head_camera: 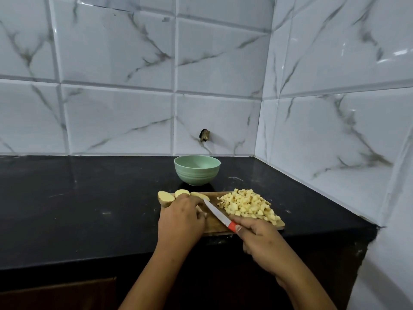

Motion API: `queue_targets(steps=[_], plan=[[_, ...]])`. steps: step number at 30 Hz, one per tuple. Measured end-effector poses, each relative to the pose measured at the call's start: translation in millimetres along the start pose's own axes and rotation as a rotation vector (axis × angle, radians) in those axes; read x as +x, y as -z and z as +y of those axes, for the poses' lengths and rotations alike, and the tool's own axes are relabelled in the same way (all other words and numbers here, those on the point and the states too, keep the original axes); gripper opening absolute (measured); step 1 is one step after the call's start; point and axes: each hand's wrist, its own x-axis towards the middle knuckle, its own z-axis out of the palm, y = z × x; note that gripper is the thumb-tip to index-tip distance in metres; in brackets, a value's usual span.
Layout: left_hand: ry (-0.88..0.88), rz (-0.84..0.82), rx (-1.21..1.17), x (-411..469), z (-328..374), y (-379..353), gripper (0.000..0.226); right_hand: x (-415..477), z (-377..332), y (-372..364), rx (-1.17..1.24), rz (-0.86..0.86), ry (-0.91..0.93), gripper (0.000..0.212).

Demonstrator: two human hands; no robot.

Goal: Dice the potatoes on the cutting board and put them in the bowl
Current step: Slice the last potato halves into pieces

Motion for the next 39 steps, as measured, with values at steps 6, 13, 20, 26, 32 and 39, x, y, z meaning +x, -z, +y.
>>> queue_targets(steps=[6, 13, 20, 26, 32, 39], plan=[[-0.042, 0.042, -0.236, -2, -2, -2, 0.062, -1, 5, 8, 0.315, -0.095, -0.086, 0.031], [-0.137, 0.096, -0.231, -2, 7, -10, 0.066, 3, 7, 9, 0.614, -0.158, -0.165, 0.032], [-0.14, 0.162, -0.083, 4, 12, -10, 0.048, 3, 13, 8, 0.746, -0.204, -0.24, 0.032], [-0.132, 0.12, -0.029, 6, 8, -13, 0.053, -2, 18, 13, 0.627, -0.203, -0.251, 0.03], [-0.109, 0.084, -0.032, 10, 5, -16, 0.062, -6, 15, 19, 0.628, -0.178, -0.246, 0.03], [-0.111, 0.129, -0.077, 5, 0, -19, 0.05, -6, 9, 12, 0.644, -0.139, -0.227, 0.031]])
